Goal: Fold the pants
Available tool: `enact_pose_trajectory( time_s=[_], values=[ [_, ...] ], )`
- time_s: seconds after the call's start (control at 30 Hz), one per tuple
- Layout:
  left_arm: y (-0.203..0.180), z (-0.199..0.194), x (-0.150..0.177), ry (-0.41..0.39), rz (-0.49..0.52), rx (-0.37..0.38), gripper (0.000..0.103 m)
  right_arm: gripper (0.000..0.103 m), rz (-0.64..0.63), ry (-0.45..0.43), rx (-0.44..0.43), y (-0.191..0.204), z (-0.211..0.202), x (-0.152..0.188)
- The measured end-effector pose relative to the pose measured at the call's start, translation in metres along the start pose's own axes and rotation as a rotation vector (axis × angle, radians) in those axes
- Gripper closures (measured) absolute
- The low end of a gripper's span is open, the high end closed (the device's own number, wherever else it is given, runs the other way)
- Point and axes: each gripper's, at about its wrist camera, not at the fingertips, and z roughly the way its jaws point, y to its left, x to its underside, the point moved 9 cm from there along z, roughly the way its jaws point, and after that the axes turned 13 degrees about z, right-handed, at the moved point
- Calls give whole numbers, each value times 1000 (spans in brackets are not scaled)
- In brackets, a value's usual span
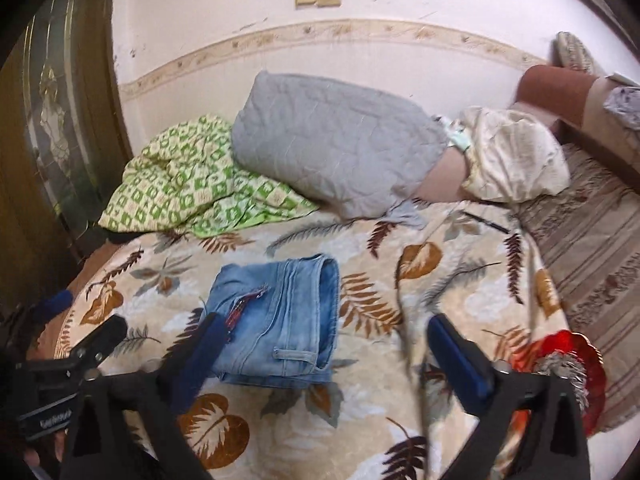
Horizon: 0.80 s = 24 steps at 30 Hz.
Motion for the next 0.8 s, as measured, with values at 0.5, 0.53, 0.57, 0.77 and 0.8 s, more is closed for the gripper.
enact_pose_trajectory(
  time_s=[0.5,0.53,0.57,0.77,0.8],
  values=[
    [-22,-13,40,61,-46,29,0,0,54,97,36,-30,-2,70],
    [-21,-12,41,58,-43,26,0,0,48,98,45,-32,-2,73],
    [-21,-14,43,52,-33,22,0,0,39,97,60,-34,-2,74],
    [-3,-14,44,52,-32,-20,0,0,31,50,87,-39,-13,64],
    [0,-15,44,47,-43,-23,0,0,25,42,94,-39,-14,62]
  ],
)
